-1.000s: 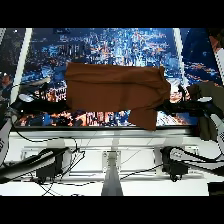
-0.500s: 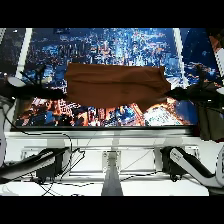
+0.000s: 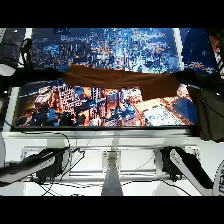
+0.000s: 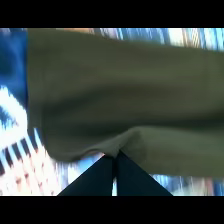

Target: Fold the clothes and pants, and hang the long-sleeved shirts on hangers.

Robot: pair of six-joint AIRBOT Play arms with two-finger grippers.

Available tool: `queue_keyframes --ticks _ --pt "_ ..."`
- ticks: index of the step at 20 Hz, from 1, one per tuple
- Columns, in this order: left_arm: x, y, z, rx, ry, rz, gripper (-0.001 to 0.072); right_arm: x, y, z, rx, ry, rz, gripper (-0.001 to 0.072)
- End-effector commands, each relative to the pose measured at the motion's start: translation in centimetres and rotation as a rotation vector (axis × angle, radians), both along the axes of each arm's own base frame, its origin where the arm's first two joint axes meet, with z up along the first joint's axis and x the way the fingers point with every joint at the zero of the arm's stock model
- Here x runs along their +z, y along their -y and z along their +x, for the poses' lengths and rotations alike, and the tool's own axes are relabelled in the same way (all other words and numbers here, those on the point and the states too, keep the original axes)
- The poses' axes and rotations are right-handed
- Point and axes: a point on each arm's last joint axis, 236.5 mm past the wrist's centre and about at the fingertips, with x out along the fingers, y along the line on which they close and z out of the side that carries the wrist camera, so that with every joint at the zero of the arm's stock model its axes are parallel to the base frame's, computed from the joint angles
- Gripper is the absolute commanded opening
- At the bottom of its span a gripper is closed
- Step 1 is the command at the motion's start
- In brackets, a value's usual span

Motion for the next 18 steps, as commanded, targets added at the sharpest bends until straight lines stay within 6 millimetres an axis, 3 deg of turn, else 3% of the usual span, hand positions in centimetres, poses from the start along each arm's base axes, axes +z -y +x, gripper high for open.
queue_keyframes --ticks 1,4,7,8,9,10,11,13,17,18 --pt "-1.9 -0.4 6.4 0.212 0.111 -0.055 0.0015 -2.0 0.2 7.0 -0.171 0.105 -0.042 0.0014" --pt "-5.4 -0.4 9.3 0.325 0.086 -0.106 0.0015 -5.8 2.5 11.6 -0.386 0.117 -0.019 0.0015" --pt "-7.4 -0.3 11.5 0.327 0.065 -0.107 0.0017 -9.4 4.5 13.6 -0.476 0.068 -0.008 0.0033" --pt "-7.7 -0.3 12.0 0.325 0.063 -0.108 0.0031 -10.5 4.9 13.8 -0.479 0.050 -0.018 0.0241" --pt "-7.9 -0.2 12.1 0.320 0.057 -0.108 0.0129 -11.2 4.9 13.7 -0.474 0.035 -0.023 0.0514" --pt "-8.2 -0.2 11.9 0.306 0.054 -0.093 0.0471 -11.7 4.8 13.5 -0.454 0.020 -0.039 0.0624" --pt "-8.6 -0.2 11.5 0.273 0.042 -0.067 0.0720 -12.0 4.9 13.2 -0.428 0.009 -0.067 0.0624" --pt "-9.8 -0.6 9.8 0.189 -0.022 -0.026 0.0720 -12.9 5.1 12.3 -0.383 -0.036 -0.091 0.0624" --pt "-11.1 -3.4 6.8 0.151 -0.164 -0.087 0.0705 -15.4 5.7 9.4 -0.294 -0.186 -0.091 0.0624" --pt "-11.6 -3.7 6.2 0.136 -0.195 -0.094 0.0656 -15.9 5.4 8.7 -0.265 -0.214 -0.097 0.0624"
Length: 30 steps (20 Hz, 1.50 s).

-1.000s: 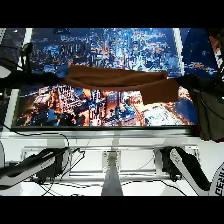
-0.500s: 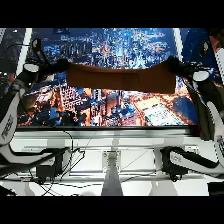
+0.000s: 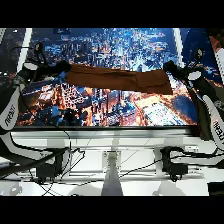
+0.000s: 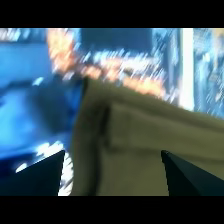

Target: Fold the clothes and pants, and hang the long-sleeved shirts on hangers.

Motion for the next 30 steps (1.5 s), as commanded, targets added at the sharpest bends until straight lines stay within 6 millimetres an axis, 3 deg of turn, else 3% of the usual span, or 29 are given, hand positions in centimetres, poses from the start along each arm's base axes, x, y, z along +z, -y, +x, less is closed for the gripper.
queue_keyframes --ticks 1,5,6,7,8,9,10,11,12,13,14,16,18,20,23,25,27,30 --pt "-1.9 -0.8 -2.7 -0.075 -0.124 -0.048 0.0631 -2.0 -0.5 -2.5 0.095 -0.121 0.002 0.0624" --pt "-4.9 2.1 -2.3 -0.141 -0.178 -0.060 0.0631 -2.5 -2.9 -3.5 0.164 -0.171 0.042 0.0623" --pt "-5.3 3.3 -1.9 -0.166 -0.178 -0.057 0.0540 -2.4 -3.6 -3.8 0.187 -0.183 0.048 0.0623" --pt "-5.4 4.6 -1.6 -0.197 -0.171 -0.050 0.0374 -2.1 -4.3 -3.8 0.210 -0.188 0.053 0.0622" --pt "-5.3 5.8 -1.2 -0.235 -0.153 -0.031 0.0341 -1.7 -4.9 -3.6 0.230 -0.183 0.054 0.0616" --pt "-5.0 6.7 -0.9 -0.257 -0.137 -0.011 0.0222 -0.9 -5.7 -3.1 0.252 -0.169 0.050 0.0537" --pt "-4.4 7.2 -0.7 -0.296 -0.119 0.028 0.0021 0.0 -6.6 -2.6 0.274 -0.149 0.042 0.0401" --pt "-3.5 7.6 -0.6 -0.339 -0.101 0.069 0.0016 1.1 -7.8 -2.0 0.302 -0.123 0.032 0.0315" --pt "-2.2 7.8 -0.5 -0.378 -0.081 0.106 0.0015 2.1 -9.2 -1.4 0.334 -0.098 0.023 0.0255" --pt "-0.3 7.9 -0.7 -0.418 -0.060 0.146 0.0016 3.1 -10.7 -1.0 0.367 -0.075 0.014 0.0087" --pt "1.8 8.0 -1.1 -0.456 -0.042 0.174 0.0015 4.0 -12.4 -0.7 0.400 -0.051 0.007 0.0015" --pt "6.8 8.7 -3.0 -0.519 -0.005 0.181 0.0015 5.3 -16.3 -0.7 0.473 -0.012 -0.005 0.0015" --pt "12.3 9.1 -5.6 -0.566 0.047 0.187 0.0016 5.1 -20.4 -1.5 0.550 -0.010 -0.004 0.0015" --pt "17.5 9.4 -8.2 -0.594 0.119 0.206 0.0017 3.5 -24.8 -3.1 0.615 -0.052 0.026 0.0014" --pt "24.1 9.4 -10.9 -0.586 0.262 0.249 0.0017 0.8 -33.2 -6.6 0.744 -0.125 0.064 0.0014" --pt "26.8 9.4 -12.2 -0.579 0.326 0.268 0.0017 -0.1 -39.3 -9.1 0.829 -0.157 0.095 0.0015" --pt "28.1 9.4 -13.0 -0.575 0.358 0.276 0.0017 0.1 -45.5 -11.5 0.922 -0.143 0.125 0.0015" --pt "27.9 9.8 -12.9 -0.549 0.330 0.227 0.0017 2.7 -50.9 -12.3 0.988 -0.035 0.137 0.0015"
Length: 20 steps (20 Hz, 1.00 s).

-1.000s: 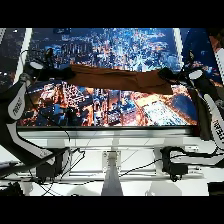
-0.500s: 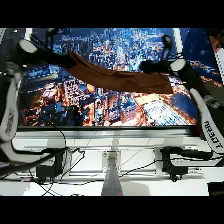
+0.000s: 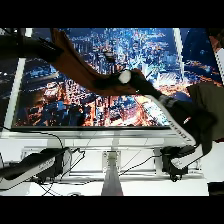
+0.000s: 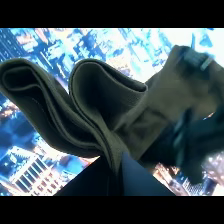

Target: Fold the clothes and pants, and hang the long-sleeved shirts on hangers.

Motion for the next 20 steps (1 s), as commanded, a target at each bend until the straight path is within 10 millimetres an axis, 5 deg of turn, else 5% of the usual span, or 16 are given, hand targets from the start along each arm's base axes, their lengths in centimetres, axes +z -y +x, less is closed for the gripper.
queue_keyframes --ticks 1,3,5,7,11,14,16,17,18,19,20 --pt "0.9 0.6 -0.7 0.017 -0.019 -0.056 0.0017 2.2 -6.2 -1.8 0.071 0.070 0.059 0.0015" --pt "0.3 1.7 -0.3 -0.003 -0.050 -0.099 0.0017 2.8 -4.7 -0.2 0.097 0.126 -0.004 0.0014" --pt "-0.5 4.0 -0.1 -0.049 -0.101 -0.165 0.0017 2.0 -0.6 2.0 0.113 0.137 -0.120 0.0015" --pt "-2.2 7.4 0.0 -0.113 -0.173 -0.227 0.0017 1.5 5.9 4.6 0.085 0.103 -0.239 0.0015" --pt "-7.9 16.6 1.9 -0.172 -0.279 -0.330 0.0017 0.8 22.7 8.4 -0.070 -0.030 -0.459 0.0014" --pt "-11.8 25.9 1.9 -0.156 -0.367 -0.490 0.0017 0.4 33.7 8.4 -0.218 -0.177 -0.515 0.0013" --pt "-14.9 30.1 1.9 -0.135 -0.323 -0.483 0.0022 0.1 39.5 7.5 -0.308 -0.274 -0.512 0.0014" --pt "-16.5 31.2 1.8 -0.118 -0.316 -0.467 0.0163 -0.4 42.0 6.7 -0.349 -0.323 -0.506 0.0015" --pt "-17.9 32.1 1.3 -0.121 -0.333 -0.453 0.0564 -1.0 44.0 5.9 -0.382 -0.364 -0.501 0.0069" --pt "-18.8 32.3 1.0 -0.123 -0.350 -0.445 0.0708 -1.6 45.5 5.1 -0.410 -0.405 -0.489 0.0276" --pt "-19.3 32.4 0.6 -0.137 -0.367 -0.436 0.0720 -2.4 46.3 4.3 -0.432 -0.444 -0.461 0.0505"
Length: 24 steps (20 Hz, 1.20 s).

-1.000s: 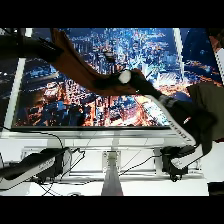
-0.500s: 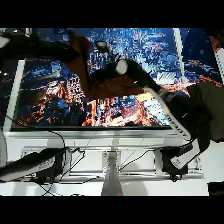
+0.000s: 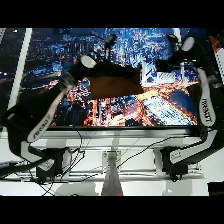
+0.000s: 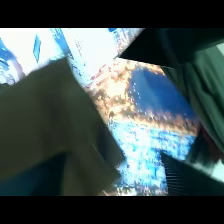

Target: Fold the clothes and pants, and hang the long-sleeved shirts on hangers.

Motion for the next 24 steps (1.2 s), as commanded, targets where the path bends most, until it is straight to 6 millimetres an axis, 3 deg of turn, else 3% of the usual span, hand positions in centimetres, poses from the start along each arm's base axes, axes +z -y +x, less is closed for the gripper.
queue_keyframes --ticks 1,4,6,7,9,12,14,15,17,18,19,20,22,24 --pt "-3.1 1.9 -0.4 0.011 -0.024 0.014 0.0720 -2.1 5.0 -3.7 -0.133 -0.130 0.084 0.0516" --pt "-2.9 -1.6 1.1 -0.006 0.009 0.074 0.0719 -4.0 0.6 -4.6 -0.119 -0.145 0.327 0.0517" --pt "-2.9 -5.4 2.2 -0.028 0.054 0.164 0.0714 -5.3 -3.3 -4.4 -0.142 -0.150 0.477 0.0637" --pt "-3.0 -7.8 2.8 -0.034 0.077 0.227 0.0706 -6.1 -5.2 -4.1 -0.163 -0.151 0.529 0.0636" --pt "-3.2 -13.6 4.2 0.000 0.102 0.384 0.0615 -7.5 -8.9 -3.8 -0.166 -0.172 0.581 0.0636" --pt "-1.9 -23.1 5.0 0.097 0.099 0.624 0.0613 -8.5 -15.0 -3.9 -0.122 -0.193 0.627 0.0635" --pt "-0.1 -28.2 4.4 0.131 0.104 0.741 0.0614 -8.9 -18.3 -3.6 -0.082 -0.153 0.602 0.0621" --pt "0.9 -30.3 3.9 0.146 0.102 0.781 0.0613 -8.9 -19.8 -3.4 -0.055 -0.129 0.588 0.0575" --pt "2.9 -33.3 2.8 0.181 0.099 0.826 0.0613 -8.1 -21.9 -2.8 -0.002 -0.081 0.572 0.0236" --pt "4.0 -34.2 2.4 0.202 0.105 0.824 0.0613 -7.2 -22.5 -2.3 0.025 -0.055 0.568 0.0083" --pt "5.1 -34.9 2.3 0.226 0.119 0.821 0.0614 -6.1 -22.6 -1.5 0.038 -0.025 0.564 0.0015" --pt "6.1 -35.5 2.1 0.249 0.134 0.816 0.0614 -4.5 -22.3 -0.6 0.028 0.007 0.559 0.0015" --pt "7.5 -35.9 1.8 0.269 0.160 0.811 0.0614 -1.3 -19.9 1.1 -0.017 0.079 0.497 0.0015" --pt "8.0 -35.9 1.7 0.274 0.171 0.808 0.0614 2.4 -14.9 2.4 -0.095 0.176 0.357 0.0014"
